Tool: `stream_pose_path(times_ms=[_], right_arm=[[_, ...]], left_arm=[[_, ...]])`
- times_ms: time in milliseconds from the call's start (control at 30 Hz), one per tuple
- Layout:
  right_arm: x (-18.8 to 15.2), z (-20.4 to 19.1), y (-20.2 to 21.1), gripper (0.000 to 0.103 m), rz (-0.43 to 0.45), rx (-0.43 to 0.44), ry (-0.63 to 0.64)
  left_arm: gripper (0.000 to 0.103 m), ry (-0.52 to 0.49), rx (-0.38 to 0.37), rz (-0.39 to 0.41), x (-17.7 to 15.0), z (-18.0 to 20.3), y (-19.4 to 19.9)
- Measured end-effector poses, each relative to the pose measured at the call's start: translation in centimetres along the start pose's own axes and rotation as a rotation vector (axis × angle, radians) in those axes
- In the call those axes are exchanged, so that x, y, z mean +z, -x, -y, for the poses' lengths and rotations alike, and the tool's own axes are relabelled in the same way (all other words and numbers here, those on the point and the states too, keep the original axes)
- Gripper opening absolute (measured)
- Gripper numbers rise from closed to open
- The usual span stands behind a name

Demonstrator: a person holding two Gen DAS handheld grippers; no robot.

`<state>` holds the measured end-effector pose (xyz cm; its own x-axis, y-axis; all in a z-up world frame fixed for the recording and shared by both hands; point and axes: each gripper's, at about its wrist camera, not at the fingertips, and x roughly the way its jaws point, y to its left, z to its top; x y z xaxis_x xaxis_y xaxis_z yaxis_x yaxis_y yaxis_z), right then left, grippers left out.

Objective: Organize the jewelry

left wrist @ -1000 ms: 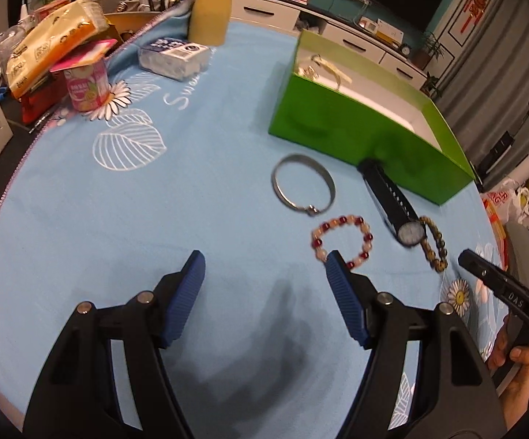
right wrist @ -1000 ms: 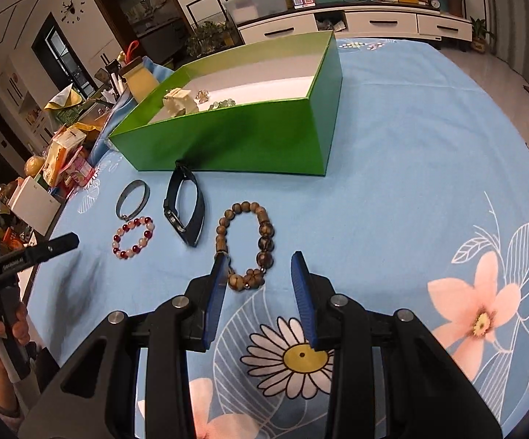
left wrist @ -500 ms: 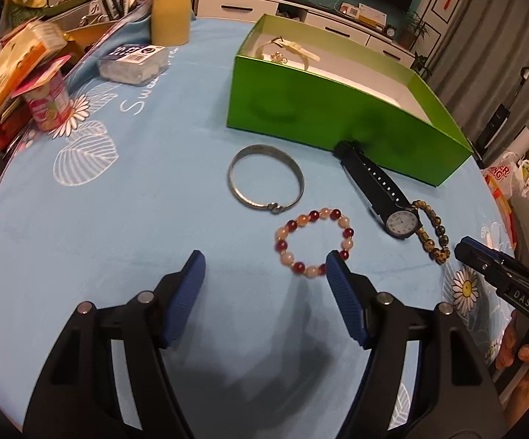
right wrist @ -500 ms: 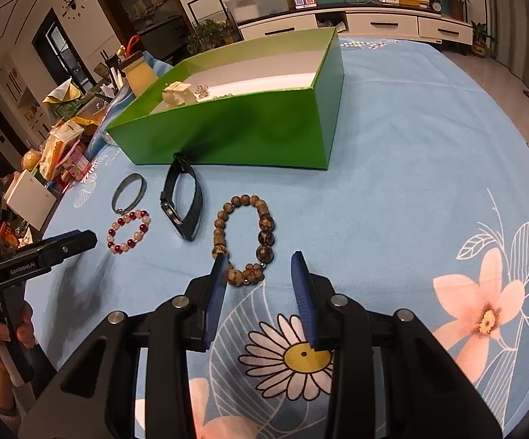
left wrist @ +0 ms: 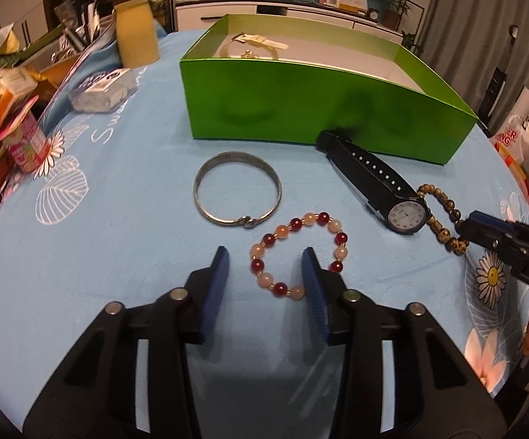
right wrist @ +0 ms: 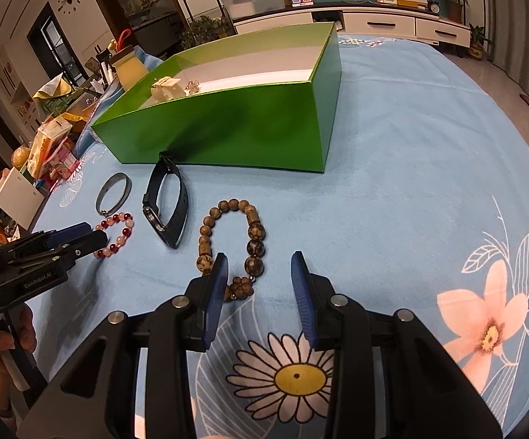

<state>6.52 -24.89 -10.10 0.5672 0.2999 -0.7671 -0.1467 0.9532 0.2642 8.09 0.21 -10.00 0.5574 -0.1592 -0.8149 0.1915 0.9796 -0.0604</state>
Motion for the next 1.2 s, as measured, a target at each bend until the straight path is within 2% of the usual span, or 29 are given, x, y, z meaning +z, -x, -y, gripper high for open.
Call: stream_pose_path(times_ms=[200,300,400,533,733,1200], right_arm=[[0.3,-0.4,-0.4,0.036,0.005,-0.021,0.017],[0.4,-1.1,-0.7,0.036,0.006,-0.062,0.060],[0.3,-1.7,-0.9,0.036,0.005,-0.104,0.100],[0.1,-2.4,-1.2,0.027,0.007,-0.153,0.149],[0.3,-2.3,-1.3,0.011,0.009,-0.162,0.155],[0.5,-2.3,-0.3,0.011,0.044,-0.115,0.107]], left_arm=[[0.017,-0.028,0.021,0.016,0.0,0.3,-0.1],[0.011,-0.030,0.018,0.020,-0.1,0.4,-0.1],[0.010,-0.035,0.020,0.022,-0.1,0.6,-0.1],[0.008,-0.038,0.021,0.023,-0.1,0.7,-0.2],[0.007,-0.039,0.018,0.023,-0.1,0.9,-0.1],[0.007,-0.017,-0.028,0.016,-0.2,1.0,0.2]])
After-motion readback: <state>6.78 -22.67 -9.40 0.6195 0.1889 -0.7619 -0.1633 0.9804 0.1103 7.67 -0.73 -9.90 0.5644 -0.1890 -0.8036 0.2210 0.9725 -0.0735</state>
